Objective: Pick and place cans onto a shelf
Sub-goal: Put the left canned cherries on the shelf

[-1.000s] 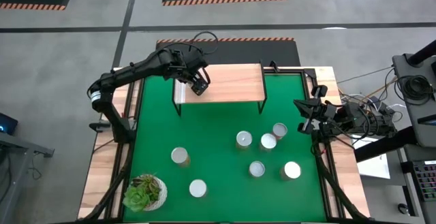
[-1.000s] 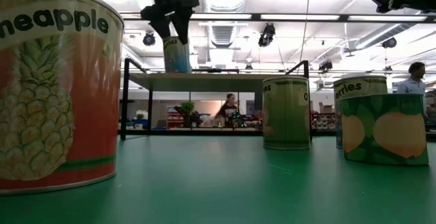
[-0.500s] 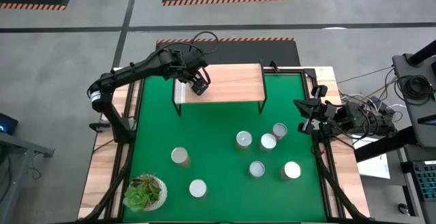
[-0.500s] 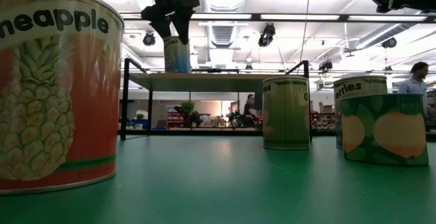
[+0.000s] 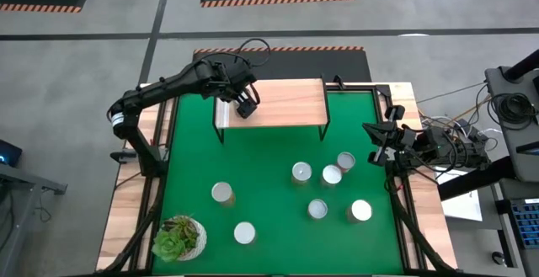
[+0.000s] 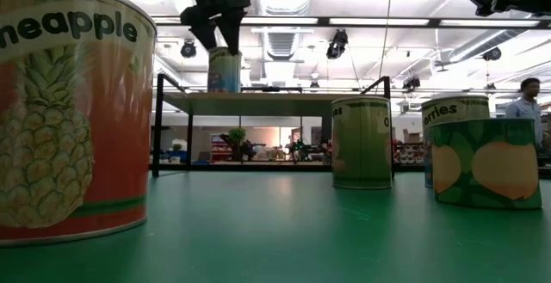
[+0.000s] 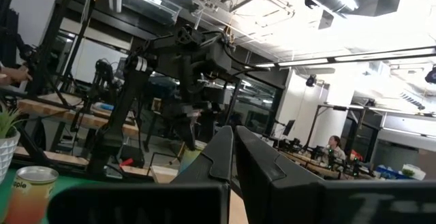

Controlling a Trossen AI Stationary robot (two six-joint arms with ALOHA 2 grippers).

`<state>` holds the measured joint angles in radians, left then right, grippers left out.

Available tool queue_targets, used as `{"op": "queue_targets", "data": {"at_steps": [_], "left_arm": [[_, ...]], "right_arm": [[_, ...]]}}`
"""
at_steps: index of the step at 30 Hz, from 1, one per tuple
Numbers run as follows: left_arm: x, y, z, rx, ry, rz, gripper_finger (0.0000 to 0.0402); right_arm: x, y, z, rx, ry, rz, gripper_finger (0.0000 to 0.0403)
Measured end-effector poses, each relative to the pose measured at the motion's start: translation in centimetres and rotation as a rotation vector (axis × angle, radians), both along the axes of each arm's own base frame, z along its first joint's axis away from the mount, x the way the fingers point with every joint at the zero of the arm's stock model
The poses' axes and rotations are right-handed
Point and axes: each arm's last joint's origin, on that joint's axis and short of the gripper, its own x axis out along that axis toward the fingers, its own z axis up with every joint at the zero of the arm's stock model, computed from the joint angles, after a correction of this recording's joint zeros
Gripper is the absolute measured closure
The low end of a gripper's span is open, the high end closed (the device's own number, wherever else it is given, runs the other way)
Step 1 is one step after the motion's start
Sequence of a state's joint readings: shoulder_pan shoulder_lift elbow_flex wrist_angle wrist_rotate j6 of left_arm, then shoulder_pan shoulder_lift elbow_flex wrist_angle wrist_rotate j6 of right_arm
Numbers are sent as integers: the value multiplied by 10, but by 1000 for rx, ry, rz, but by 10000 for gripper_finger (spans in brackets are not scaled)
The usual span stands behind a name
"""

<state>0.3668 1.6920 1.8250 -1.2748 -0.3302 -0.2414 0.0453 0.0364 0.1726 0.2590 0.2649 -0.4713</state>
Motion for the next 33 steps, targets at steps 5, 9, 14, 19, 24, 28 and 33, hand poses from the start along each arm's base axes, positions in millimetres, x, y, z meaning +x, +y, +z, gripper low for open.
{"op": "queue_targets", "data": {"at_steps": [5,9,14,19,24,28,33], "left_arm": [[-4,-3,23,42,-22,-65,27],[-6,-8,42,96,-40,-156,37],[-3,-20,45,57,-33,-379,84],[-1,-22,33,49,49,-497,182],[-2,-15,26,82,101,-494,305],[0,-9,17,85,103,-478,388],[2,1,8,86,95,-445,378]], "right_arm": [[0,0,0,0,0,0,394],[0,0,0,0,0,0,394],[0,0,0,0,0,0,394],[0,0,0,0,0,0,394],[0,0,0,0,0,0,394],[0,0,0,-1,0,-1,394],[0,0,0,-1,1,0,394]]}}
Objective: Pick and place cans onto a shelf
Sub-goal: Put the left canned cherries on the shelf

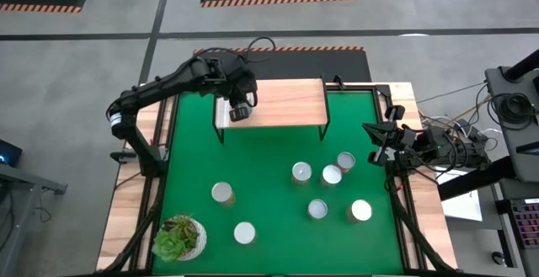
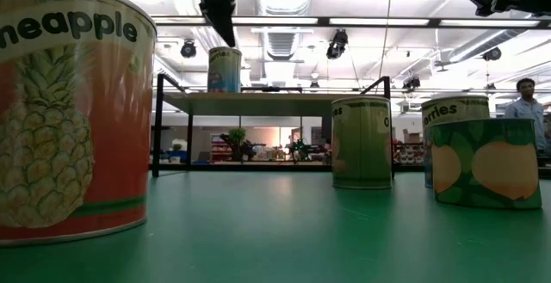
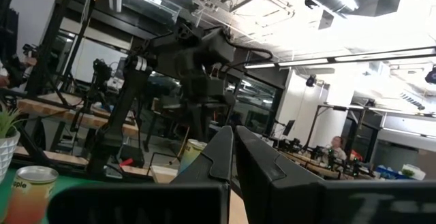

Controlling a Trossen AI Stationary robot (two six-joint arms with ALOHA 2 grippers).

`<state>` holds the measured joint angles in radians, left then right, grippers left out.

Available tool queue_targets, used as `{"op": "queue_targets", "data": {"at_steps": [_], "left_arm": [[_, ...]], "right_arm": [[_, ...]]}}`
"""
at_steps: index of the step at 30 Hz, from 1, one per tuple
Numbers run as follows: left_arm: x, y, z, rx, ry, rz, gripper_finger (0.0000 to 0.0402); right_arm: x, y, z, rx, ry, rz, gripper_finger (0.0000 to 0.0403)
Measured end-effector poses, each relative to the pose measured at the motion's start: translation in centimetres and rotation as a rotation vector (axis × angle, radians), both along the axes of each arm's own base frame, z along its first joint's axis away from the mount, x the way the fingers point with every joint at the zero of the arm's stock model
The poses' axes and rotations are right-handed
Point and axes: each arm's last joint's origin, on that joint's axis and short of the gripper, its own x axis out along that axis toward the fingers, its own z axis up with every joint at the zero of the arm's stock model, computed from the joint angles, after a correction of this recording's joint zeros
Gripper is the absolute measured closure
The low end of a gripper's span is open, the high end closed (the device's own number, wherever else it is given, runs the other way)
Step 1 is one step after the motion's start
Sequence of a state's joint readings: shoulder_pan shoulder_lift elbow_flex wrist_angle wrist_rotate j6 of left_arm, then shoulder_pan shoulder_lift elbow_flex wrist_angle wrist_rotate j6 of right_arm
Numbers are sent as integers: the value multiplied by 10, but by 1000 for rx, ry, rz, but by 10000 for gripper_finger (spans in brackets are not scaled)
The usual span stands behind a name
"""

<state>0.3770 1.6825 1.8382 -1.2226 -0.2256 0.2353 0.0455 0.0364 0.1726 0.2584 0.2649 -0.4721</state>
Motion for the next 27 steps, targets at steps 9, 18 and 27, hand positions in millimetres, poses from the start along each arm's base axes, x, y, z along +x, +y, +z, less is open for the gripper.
{"op": "queue_targets", "data": {"at_steps": [9,18,27], "left_arm": [[4,9,-13,33,-32,90,400],[0,17,-18,136,-30,333,400],[-4,18,-20,120,-20,406,400]], "right_arm": [[0,0,0,0,0,0,394],[0,0,0,-1,0,0,394],[0,0,0,0,0,0,394]]}}
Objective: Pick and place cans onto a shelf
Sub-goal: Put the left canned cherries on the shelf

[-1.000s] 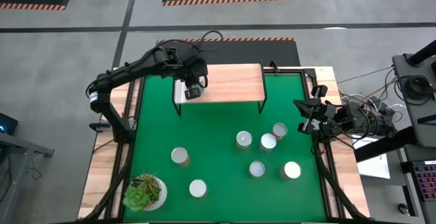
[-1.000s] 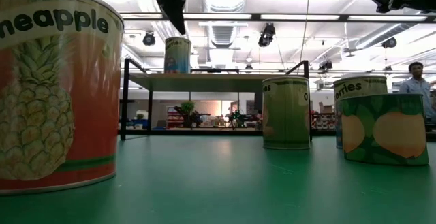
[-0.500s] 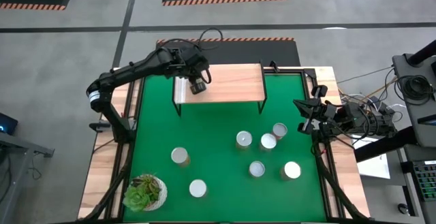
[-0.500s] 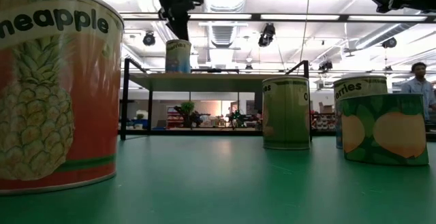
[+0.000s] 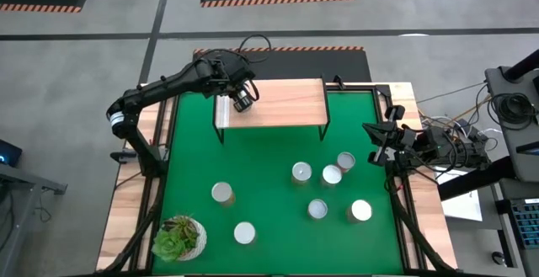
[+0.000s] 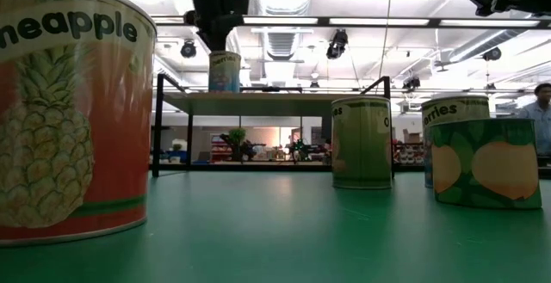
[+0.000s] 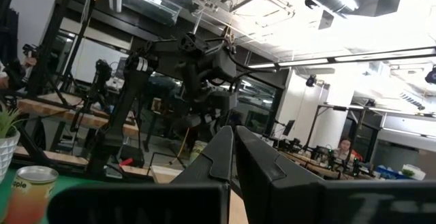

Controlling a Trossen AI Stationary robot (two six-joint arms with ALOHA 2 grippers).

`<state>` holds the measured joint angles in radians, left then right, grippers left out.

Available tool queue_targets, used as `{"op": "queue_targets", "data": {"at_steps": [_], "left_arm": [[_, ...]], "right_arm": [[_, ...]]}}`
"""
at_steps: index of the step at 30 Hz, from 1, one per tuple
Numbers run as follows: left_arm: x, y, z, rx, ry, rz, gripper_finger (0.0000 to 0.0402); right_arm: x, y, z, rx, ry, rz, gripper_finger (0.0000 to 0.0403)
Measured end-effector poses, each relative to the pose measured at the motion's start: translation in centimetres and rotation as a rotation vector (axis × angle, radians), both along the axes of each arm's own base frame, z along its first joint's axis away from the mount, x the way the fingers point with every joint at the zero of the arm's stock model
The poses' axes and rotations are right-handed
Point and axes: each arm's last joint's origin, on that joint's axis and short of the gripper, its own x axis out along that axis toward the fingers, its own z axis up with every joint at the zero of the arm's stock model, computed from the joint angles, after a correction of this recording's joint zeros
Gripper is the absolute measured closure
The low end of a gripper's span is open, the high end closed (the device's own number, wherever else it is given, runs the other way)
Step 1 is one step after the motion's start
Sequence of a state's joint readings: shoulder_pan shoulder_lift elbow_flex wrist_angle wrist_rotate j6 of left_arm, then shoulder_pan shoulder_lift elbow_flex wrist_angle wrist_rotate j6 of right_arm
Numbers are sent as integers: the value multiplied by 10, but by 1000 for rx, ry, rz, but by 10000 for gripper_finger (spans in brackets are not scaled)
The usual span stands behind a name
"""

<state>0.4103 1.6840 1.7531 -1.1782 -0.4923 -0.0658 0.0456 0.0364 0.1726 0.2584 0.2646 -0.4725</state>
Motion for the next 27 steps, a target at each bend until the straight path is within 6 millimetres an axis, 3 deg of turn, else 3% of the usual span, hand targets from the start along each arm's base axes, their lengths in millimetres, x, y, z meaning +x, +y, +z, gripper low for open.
{"op": "queue_targets", "data": {"at_steps": [11,18,27], "left_arm": [[-1,-6,8,8,-2,-41,400],[2,-11,3,-123,-27,-159,400],[3,-8,0,-88,-7,-102,400]], "right_arm": [[0,0,0,-1,0,0,394],[0,0,0,-1,0,-1,394],[0,0,0,-5,1,-3,394]]}}
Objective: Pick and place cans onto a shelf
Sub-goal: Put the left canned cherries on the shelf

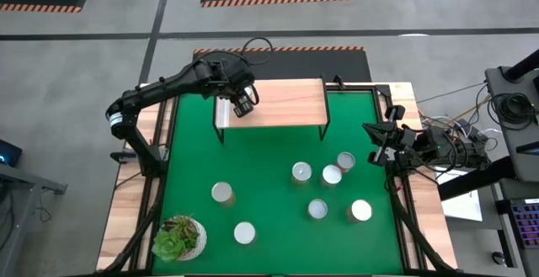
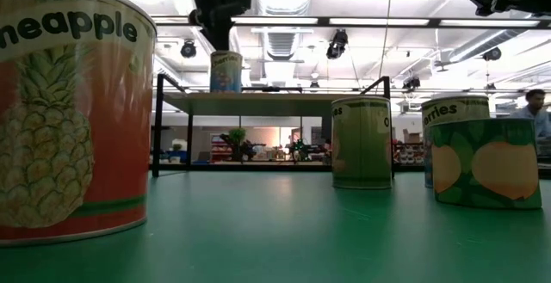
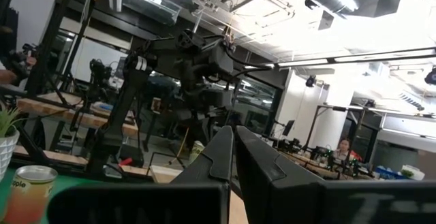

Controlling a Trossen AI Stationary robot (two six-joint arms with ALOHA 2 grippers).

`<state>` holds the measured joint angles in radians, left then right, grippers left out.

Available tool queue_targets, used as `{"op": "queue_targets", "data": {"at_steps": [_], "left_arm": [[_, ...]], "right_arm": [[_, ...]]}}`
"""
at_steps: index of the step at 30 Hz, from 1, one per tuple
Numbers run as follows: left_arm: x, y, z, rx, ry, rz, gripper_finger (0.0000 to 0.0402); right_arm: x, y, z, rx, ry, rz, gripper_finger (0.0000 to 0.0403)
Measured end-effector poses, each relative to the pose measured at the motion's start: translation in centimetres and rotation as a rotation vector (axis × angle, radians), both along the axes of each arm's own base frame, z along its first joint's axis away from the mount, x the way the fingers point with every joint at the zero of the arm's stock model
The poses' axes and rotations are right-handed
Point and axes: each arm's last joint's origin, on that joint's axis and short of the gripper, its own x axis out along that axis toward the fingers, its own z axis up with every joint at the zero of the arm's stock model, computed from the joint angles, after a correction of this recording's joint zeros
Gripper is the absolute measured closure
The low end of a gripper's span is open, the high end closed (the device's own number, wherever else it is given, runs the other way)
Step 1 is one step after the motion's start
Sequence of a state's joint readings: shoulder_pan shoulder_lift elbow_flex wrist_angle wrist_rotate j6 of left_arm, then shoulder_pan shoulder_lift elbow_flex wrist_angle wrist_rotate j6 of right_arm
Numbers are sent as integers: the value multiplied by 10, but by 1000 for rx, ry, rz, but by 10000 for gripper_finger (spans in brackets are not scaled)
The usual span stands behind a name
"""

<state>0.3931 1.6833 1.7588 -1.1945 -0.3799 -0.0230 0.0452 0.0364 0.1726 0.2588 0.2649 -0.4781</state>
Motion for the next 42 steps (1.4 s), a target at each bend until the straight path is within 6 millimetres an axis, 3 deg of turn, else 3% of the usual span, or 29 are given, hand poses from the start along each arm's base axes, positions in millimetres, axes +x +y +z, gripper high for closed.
{"op": "queue_targets", "data": {"at_steps": [7,15,31,37,42], "left_arm": [[-5,6,-2,138,96,86,400],[-5,19,-5,161,103,127,400],[-5,15,6,213,79,31,400],[-12,8,18,145,31,-106,400],[-14,9,19,116,5,-120,400]], "right_arm": [[0,0,0,-7,2,-2,394],[0,0,0,-8,2,-3,394],[0,0,0,-11,3,-4,394],[0,0,0,-16,4,-6,394],[0,0,0,-29,7,-12,394]]}}
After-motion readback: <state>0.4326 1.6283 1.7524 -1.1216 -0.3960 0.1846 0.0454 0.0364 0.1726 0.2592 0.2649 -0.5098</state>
